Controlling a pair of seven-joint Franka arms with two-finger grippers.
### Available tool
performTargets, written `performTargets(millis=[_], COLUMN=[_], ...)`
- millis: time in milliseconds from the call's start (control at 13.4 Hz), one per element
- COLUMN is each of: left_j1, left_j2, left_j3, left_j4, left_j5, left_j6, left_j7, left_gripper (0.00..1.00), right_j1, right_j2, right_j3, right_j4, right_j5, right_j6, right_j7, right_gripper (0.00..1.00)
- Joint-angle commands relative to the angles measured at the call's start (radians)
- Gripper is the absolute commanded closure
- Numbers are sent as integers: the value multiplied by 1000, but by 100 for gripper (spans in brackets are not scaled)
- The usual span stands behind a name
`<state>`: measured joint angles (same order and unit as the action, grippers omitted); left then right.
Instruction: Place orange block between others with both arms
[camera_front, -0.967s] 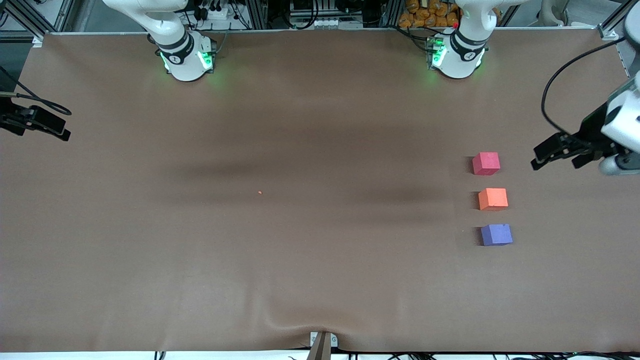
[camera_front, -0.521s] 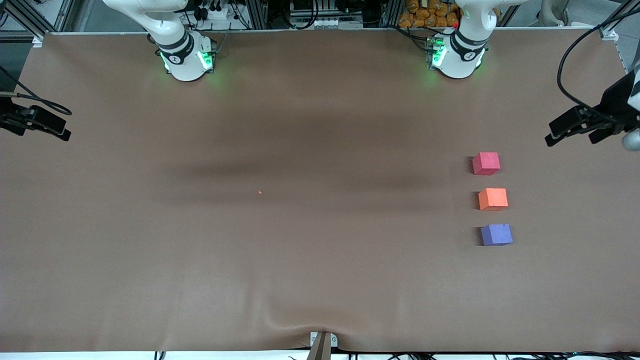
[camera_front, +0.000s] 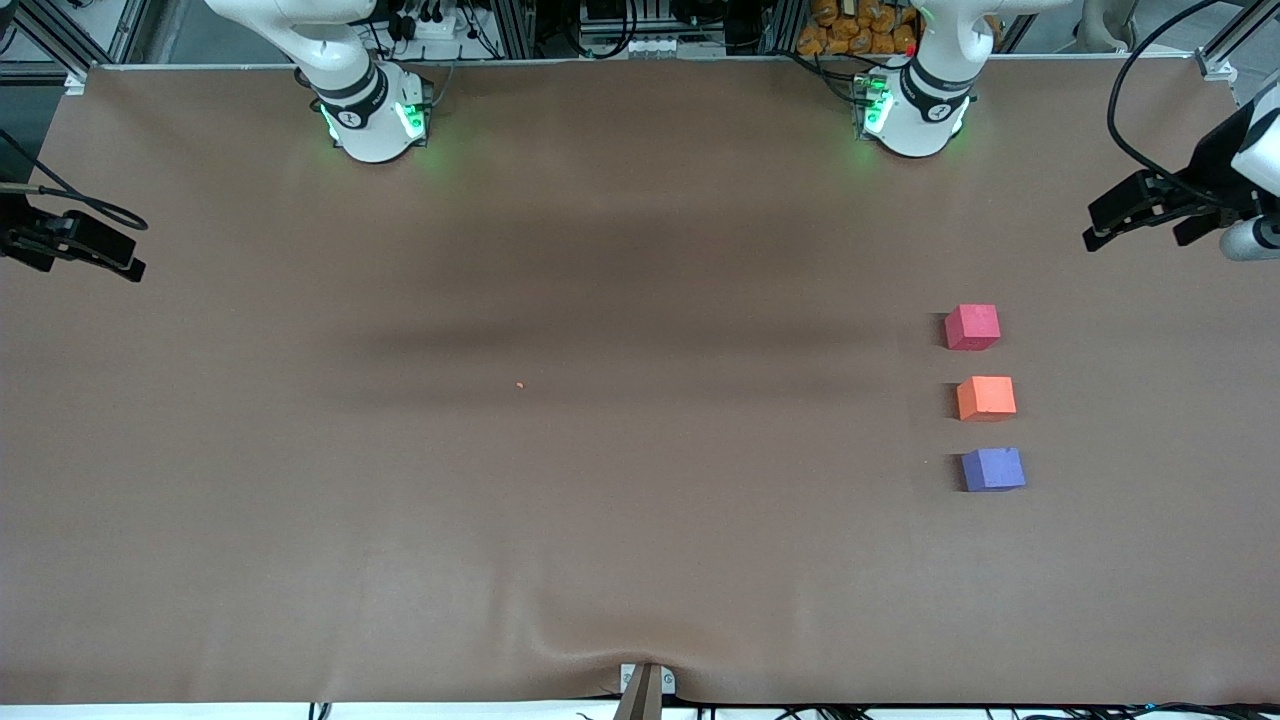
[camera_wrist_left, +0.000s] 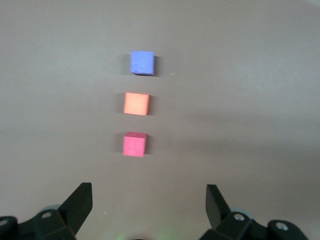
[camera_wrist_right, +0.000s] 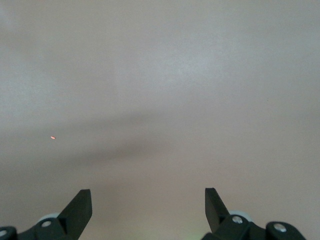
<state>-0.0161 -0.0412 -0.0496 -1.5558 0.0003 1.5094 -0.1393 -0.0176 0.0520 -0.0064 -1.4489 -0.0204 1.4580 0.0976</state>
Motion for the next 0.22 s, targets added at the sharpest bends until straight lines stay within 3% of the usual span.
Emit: performTargets(millis=[0,149], left_j1=[-16,-15], left_j2=[-14,-14], left_j3=[8,4], left_j4=[13,14], left_j5=[61,61], left_j6=[-26,-38], left_j7=[9,9], left_gripper=[0,0], right_j1=[5,5], right_j2=[-6,-6], right_j3=[2,2], right_j4=[4,4], right_j5=[-12,-12], right_j6=[-10,-10], right_j7=[8,8], right_gripper=[0,0])
